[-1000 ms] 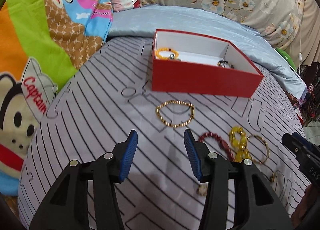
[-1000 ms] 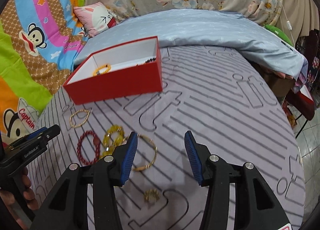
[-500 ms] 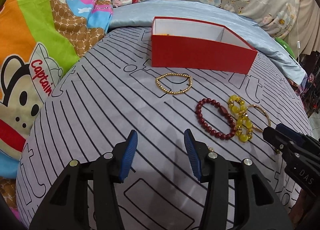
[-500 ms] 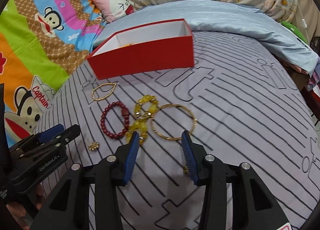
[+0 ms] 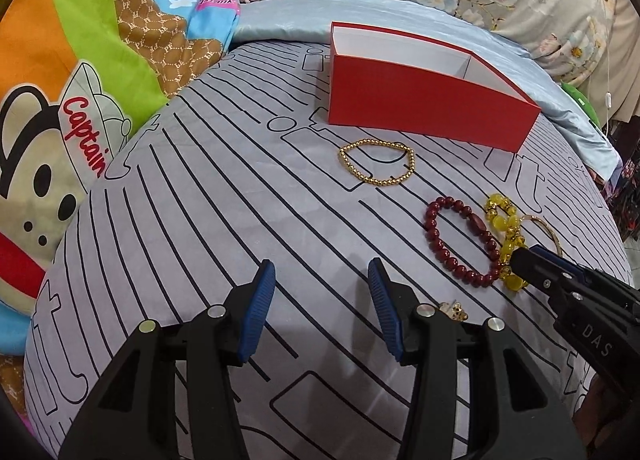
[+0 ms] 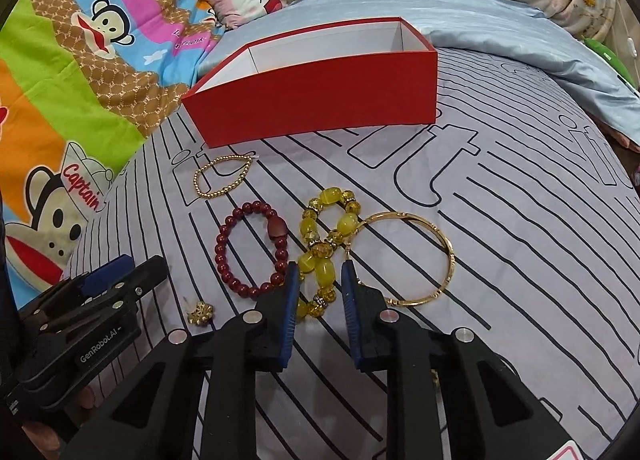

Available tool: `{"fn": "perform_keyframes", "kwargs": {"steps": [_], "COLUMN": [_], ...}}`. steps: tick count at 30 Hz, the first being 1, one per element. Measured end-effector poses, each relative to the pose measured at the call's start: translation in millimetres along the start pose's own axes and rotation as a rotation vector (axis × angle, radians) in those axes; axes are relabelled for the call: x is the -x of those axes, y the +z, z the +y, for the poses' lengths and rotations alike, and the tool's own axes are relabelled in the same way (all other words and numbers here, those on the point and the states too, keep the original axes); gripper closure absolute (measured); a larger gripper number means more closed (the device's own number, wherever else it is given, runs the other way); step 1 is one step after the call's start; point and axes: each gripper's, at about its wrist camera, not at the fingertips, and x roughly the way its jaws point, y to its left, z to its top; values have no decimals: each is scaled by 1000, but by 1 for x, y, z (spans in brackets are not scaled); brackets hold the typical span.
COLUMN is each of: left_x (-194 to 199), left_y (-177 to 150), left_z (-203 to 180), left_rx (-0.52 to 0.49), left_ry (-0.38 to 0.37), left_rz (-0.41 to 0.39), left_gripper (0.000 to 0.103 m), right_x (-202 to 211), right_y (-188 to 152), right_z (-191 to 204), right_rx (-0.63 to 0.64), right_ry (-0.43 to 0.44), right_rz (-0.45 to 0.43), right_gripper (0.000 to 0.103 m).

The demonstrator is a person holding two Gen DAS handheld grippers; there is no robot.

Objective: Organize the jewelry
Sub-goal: 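Grasp the chunky yellow bead bracelet with the right tool while the left reaches the red bead bracelet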

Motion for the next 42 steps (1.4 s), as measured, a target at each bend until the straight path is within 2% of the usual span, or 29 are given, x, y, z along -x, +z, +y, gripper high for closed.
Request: {"fn": "perform_keyframes", "kwargs": {"steps": [6, 7, 8, 16, 19, 29, 35, 37, 40, 42], "left_x": [-3, -3, -3, -2, 0, -6, -19, -19, -20, -21], "left_y": [5, 6, 7, 15, 16, 22, 20, 19, 19, 21], "left_z": [1, 1, 1, 3, 1, -33, -51, -54, -53, -50], "left_rx": [7, 8, 10, 20, 29, 5, -39, -53, -52, -41], "left_ry": [-3, -3, -5, -16, -47, -113, -89, -75, -83, -106], "left_rz": [-1, 0, -1, -13, -5, 12, 34, 28, 27, 39], "left_gripper": [57, 57, 57, 56, 56, 56, 57, 61, 85, 95], "right_x": [-8, -9, -9, 10, 22, 33, 31, 30, 28, 28], "right_y": [5, 6, 6, 12, 16, -1, -1, -1, -1, -1], "right_z": [3, 3, 3, -10, -13, -18, -24, -25, -26, -26], "right_rx": [19, 24, 26, -21, -22, -26, -41, -43, -48, -48], "right_ry": [-19, -22, -23, -3, -8, 1, 3, 3, 6, 8], "right_rz": [-1, -3, -1, -43, -67, -45, -43, -42, -37, -37], "right_gripper": [84, 91, 93, 93, 93, 93, 93, 93, 93, 93]}}
